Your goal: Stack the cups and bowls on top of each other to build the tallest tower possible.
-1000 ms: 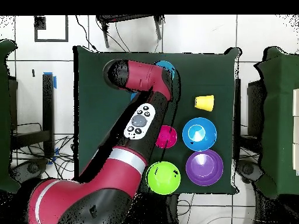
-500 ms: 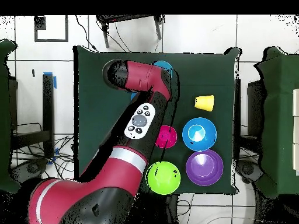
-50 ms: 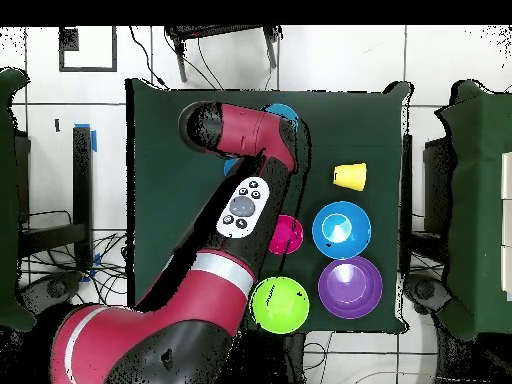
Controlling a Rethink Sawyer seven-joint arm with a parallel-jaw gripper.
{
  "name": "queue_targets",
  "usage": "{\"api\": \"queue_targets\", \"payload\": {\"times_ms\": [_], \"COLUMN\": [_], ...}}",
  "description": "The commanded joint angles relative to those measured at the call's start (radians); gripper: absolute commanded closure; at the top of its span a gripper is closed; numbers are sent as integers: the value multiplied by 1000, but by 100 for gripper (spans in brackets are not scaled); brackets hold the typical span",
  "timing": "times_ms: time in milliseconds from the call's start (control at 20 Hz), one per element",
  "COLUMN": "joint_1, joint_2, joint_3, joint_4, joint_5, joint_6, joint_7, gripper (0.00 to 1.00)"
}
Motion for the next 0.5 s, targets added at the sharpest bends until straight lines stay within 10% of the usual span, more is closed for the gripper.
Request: {"api": "queue_targets", "payload": {"times_ms": [50,500], "joint_1": [-27,-28], "joint_2": [4,-9], "joint_3": [133,134], "joint_4": [102,134], "joint_5": [-51,-55], "joint_6": [26,7], "joint_7": [110,110], "gripper": [100,100]}}
